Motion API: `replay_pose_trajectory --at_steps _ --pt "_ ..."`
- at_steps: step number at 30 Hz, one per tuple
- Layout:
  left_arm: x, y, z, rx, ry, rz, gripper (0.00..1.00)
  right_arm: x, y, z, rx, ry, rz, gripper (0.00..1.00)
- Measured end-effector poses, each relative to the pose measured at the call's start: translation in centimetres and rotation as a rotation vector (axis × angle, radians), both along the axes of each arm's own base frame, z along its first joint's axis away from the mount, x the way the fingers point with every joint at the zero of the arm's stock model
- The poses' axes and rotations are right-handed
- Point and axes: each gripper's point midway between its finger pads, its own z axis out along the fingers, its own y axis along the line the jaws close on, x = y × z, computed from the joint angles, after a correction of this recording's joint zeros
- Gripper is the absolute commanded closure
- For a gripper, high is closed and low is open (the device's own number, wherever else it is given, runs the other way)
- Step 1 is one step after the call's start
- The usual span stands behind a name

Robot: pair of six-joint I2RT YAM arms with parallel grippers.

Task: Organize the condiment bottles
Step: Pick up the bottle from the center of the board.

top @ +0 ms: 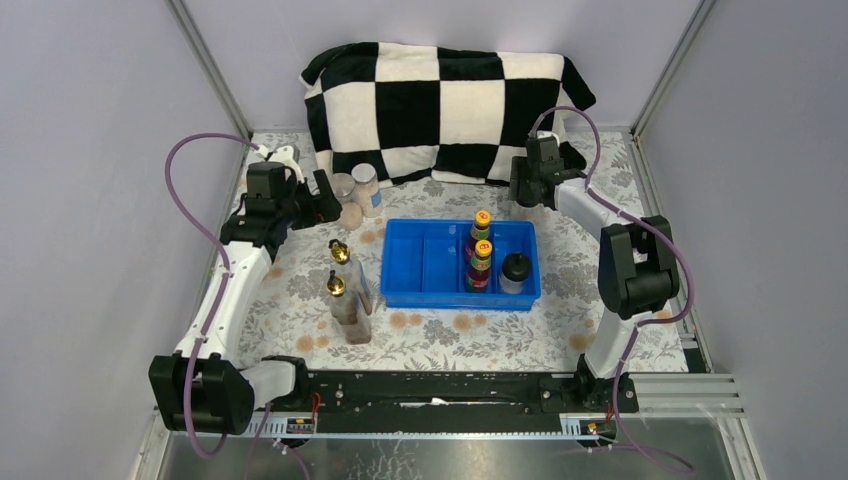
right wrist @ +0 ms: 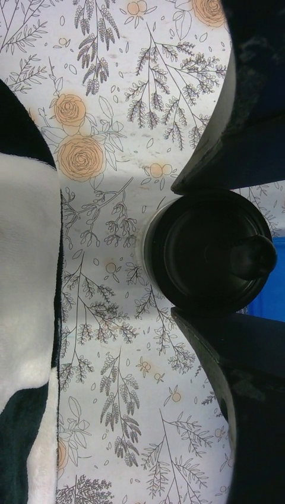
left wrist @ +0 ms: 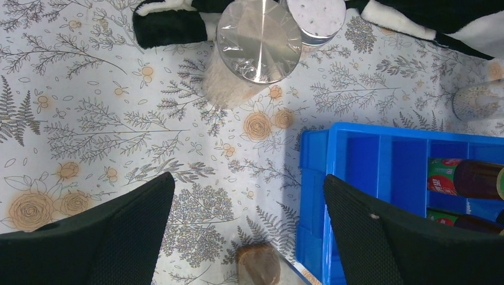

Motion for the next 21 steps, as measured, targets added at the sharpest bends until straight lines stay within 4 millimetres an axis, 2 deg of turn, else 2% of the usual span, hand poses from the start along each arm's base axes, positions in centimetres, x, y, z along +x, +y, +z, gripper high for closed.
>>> replay_pose_trajectory --at_steps 10,14,21 --pt "0.0 0.0 0.0 0.000 0.000 0.000 0.01 0.0 -0.1 0.1 -0.004 -0.003 -0.005 0.41" --pt "0.0 0.0 0.0 0.000 0.000 -0.001 0.01 -0.7 -0.5 0.4 -0.016 0.013 -0.012 0.41" --pt "0.0 0.0 0.0 0.000 0.000 -0.001 0.01 -1.7 -1.2 3.3 -0.031 -0.013 -0.031 0.42"
